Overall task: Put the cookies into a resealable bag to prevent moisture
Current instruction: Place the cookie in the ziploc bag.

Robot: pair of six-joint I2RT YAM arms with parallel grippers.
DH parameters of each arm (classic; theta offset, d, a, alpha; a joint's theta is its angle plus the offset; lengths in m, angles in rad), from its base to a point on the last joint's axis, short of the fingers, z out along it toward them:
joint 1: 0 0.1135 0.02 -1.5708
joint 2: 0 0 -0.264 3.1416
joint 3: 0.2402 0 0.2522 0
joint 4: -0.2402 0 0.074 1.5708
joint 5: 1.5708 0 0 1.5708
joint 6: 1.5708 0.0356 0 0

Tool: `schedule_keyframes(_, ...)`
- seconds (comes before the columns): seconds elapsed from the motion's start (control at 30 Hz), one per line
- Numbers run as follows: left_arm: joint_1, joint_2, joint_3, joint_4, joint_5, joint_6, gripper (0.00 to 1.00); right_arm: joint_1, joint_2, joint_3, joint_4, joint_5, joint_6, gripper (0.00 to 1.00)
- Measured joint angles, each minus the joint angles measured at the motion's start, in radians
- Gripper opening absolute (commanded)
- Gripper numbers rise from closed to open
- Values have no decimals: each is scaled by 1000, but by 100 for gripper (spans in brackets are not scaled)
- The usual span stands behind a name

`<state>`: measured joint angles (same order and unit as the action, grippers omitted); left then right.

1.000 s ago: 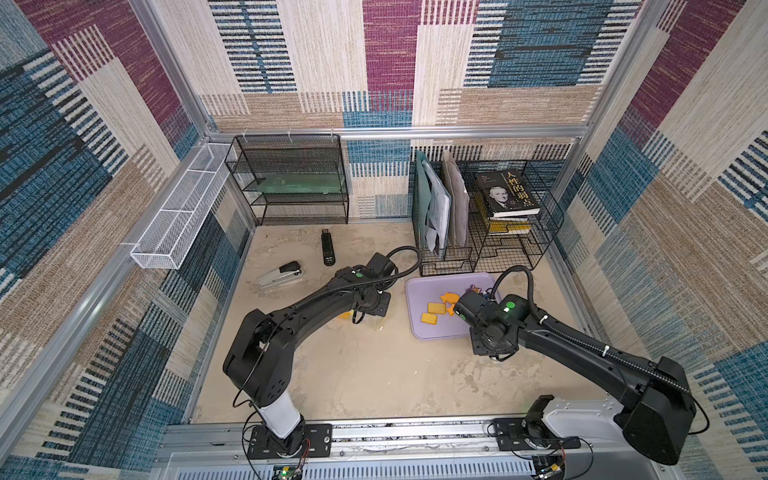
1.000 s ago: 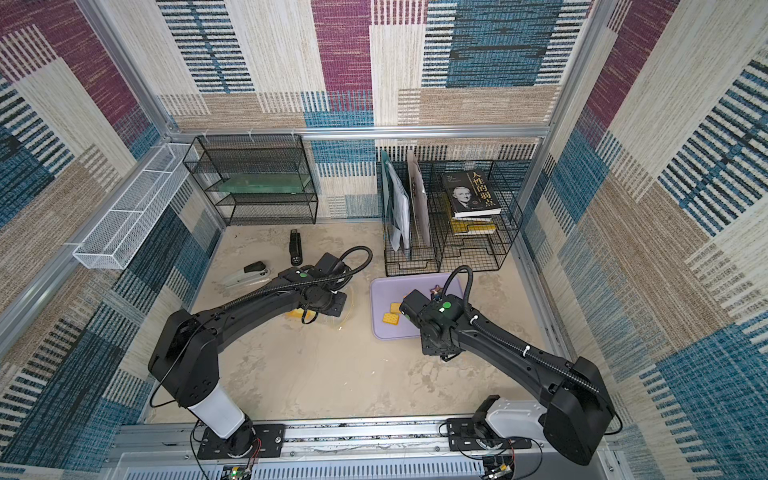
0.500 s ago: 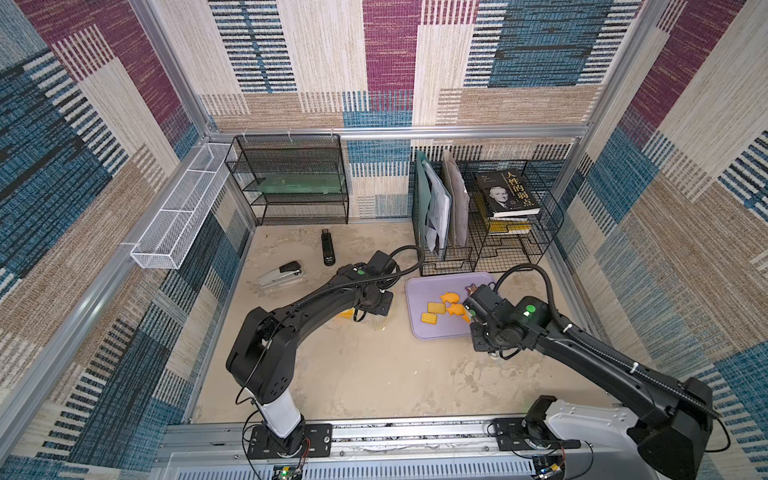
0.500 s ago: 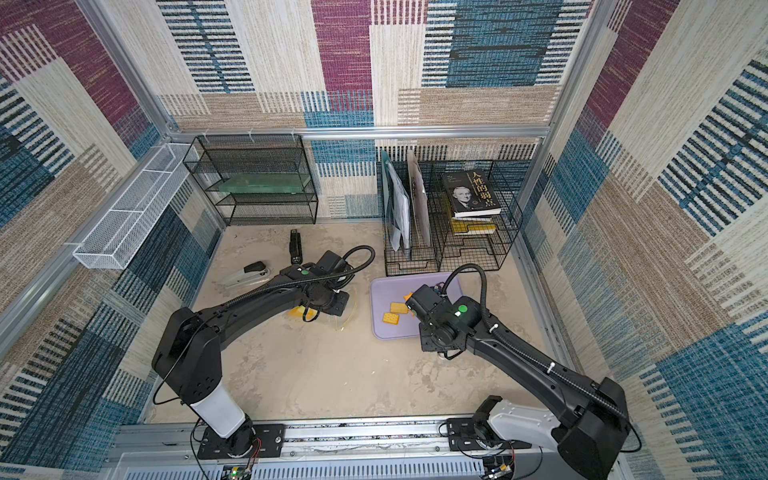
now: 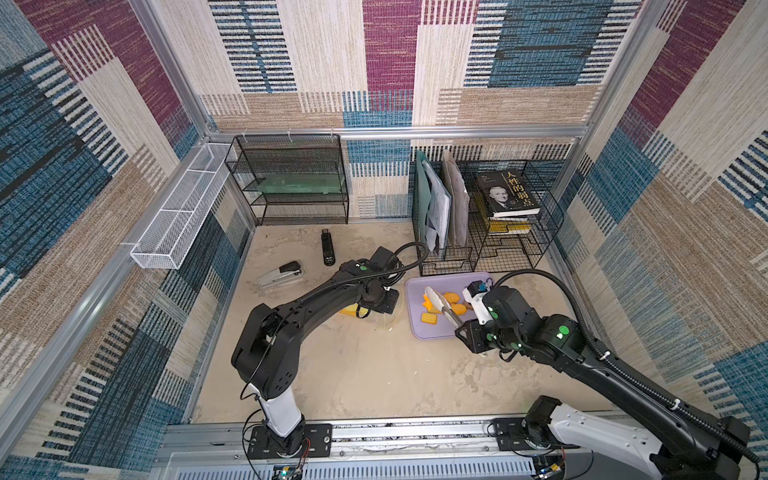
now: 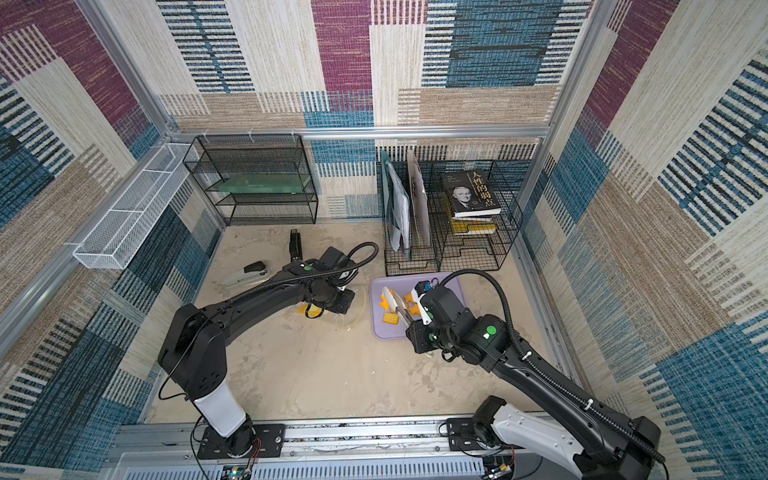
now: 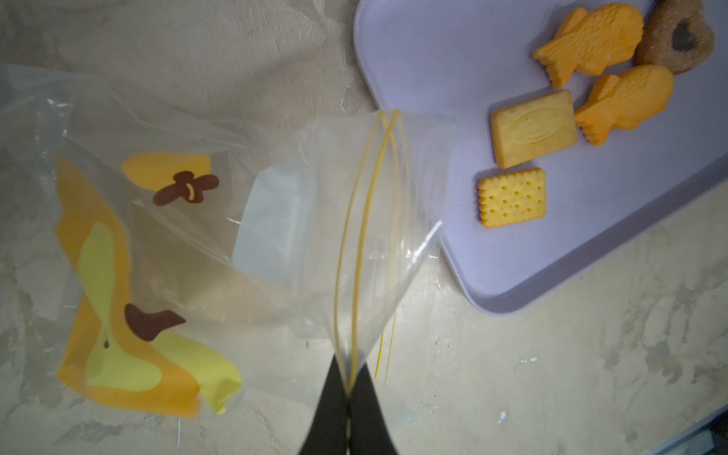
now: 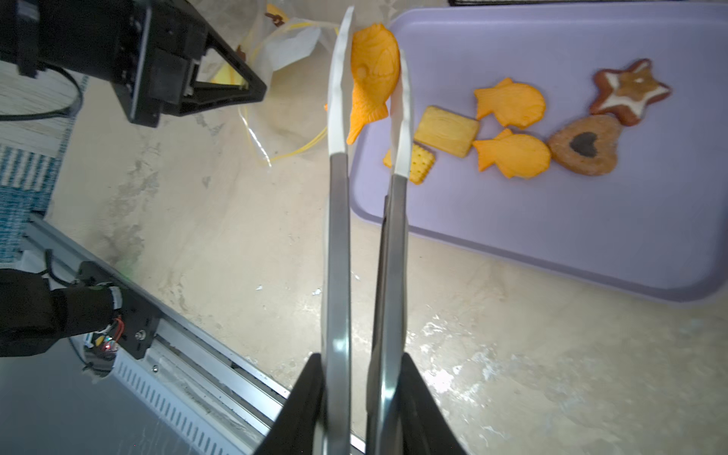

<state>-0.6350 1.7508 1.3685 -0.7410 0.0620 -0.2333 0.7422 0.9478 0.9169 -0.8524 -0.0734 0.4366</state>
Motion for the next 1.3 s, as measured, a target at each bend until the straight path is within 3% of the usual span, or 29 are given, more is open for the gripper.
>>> schedule_keyframes(0.3,0,0,31,-27,77,0,0,2,69,-66,145,-105,28,20)
schedule_keyframes(0.83,0,-19,36,-34,170,-14,0,-4,222,-99,301,-171,56,21)
schedule_keyframes(1.3,31,-24,43,-37,150,-34,0,-28,266,-65,341,-189,44,38)
